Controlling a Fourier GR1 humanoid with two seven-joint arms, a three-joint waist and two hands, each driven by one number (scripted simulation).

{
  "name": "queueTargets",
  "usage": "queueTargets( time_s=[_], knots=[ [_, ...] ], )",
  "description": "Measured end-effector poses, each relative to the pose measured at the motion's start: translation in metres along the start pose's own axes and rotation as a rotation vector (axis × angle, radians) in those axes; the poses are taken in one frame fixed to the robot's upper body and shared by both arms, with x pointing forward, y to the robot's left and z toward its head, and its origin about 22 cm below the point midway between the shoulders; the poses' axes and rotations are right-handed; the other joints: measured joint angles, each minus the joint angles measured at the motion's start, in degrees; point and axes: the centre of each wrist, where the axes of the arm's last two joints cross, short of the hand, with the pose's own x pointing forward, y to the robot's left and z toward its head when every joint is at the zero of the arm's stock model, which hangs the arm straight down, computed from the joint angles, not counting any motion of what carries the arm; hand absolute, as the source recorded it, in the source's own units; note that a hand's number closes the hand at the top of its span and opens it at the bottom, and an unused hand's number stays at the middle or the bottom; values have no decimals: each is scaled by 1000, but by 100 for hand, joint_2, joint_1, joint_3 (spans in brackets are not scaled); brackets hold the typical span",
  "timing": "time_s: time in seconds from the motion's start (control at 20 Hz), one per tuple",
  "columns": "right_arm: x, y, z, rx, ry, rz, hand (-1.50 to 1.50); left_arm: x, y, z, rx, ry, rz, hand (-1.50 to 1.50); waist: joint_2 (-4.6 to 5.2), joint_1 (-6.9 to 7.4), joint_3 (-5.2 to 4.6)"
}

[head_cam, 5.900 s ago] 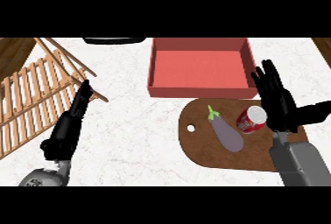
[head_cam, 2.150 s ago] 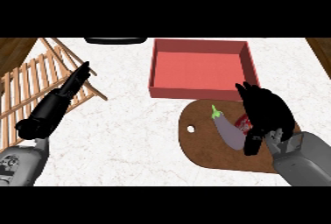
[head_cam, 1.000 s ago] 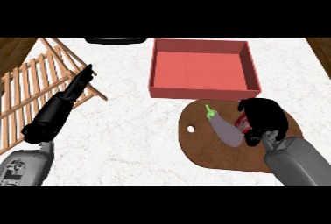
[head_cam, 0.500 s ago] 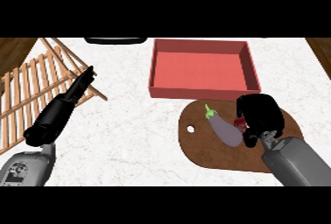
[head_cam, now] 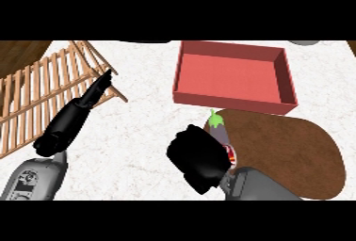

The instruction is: Pick the can from the cutting board and place it in the cardboard box

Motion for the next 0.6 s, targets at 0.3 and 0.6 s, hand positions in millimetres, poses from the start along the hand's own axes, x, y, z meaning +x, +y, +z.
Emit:
queueTargets(
  time_s=[0.3, 0.6],
  knots=[
    [41, -27, -14, -145, -365, 26, 150, -4, 11, 0, 39, 27, -1, 0, -54, -277, -3],
    [31, -71, -15, -321, -315, -97, 150, -3, 13, 3, 61, 44, -9, 0, -84, -438, -4]
  ],
)
